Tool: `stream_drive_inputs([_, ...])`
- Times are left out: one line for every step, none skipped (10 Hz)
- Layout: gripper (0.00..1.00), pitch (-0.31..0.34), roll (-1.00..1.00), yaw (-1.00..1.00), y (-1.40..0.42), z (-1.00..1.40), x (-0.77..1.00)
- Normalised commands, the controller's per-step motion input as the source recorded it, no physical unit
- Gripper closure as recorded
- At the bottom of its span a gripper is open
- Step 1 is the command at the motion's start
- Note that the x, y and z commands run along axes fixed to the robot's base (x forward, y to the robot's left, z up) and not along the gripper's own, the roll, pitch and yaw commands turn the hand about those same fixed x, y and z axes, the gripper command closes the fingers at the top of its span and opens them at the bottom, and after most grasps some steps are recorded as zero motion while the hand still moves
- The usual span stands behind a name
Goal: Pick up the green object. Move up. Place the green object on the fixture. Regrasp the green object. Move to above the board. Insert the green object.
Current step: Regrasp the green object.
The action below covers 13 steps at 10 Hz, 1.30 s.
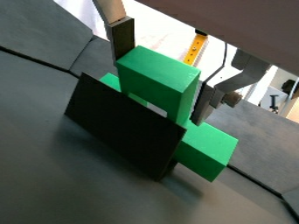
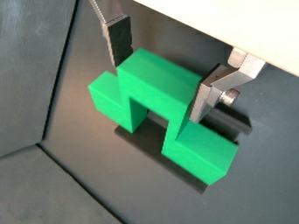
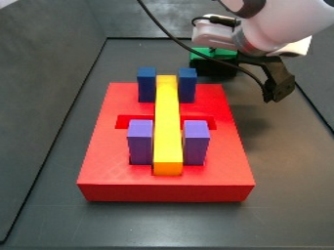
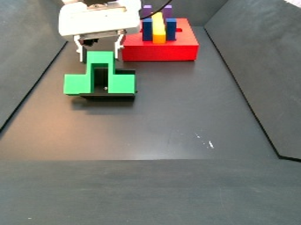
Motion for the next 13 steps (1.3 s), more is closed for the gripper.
stream_drive_inputs([0.0, 0.0, 0.0, 0.0, 0.14, -0.05, 0.0])
stream_drive_inputs([0.0, 0.0, 0.0, 0.0, 0.07, -0.01, 0.0])
stream_drive_inputs([0.0, -0.011, 0.0, 0.0, 0.0, 0.0, 0.0])
stream_drive_inputs([0.0, 0.0, 0.01, 0.0, 0.0, 0.0, 0.0])
stream_drive_inputs([0.0, 0.0, 0.0, 0.0, 0.02, 0.0, 0.0])
stream_drive_inputs([0.0, 0.0, 0.0, 0.0, 0.0, 0.0, 0.0])
stream_drive_inputs([1.0, 0.0, 0.0, 0.0, 0.0, 0.0, 0.0])
stream_drive_inputs([1.0, 0.0, 0.0, 0.0, 0.0, 0.0, 0.0])
stream_drive_inputs([1.0, 0.0, 0.0, 0.0, 0.0, 0.0, 0.0])
stream_drive_inputs([1.0, 0.0, 0.0, 0.0, 0.0, 0.0, 0.0])
stream_drive_inputs([1.0, 0.0, 0.0, 0.0, 0.0, 0.0, 0.0])
stream_drive_inputs([1.0, 0.0, 0.0, 0.0, 0.0, 0.0, 0.0])
stream_drive_inputs([1.0, 0.0, 0.0, 0.0, 0.0, 0.0, 0.0])
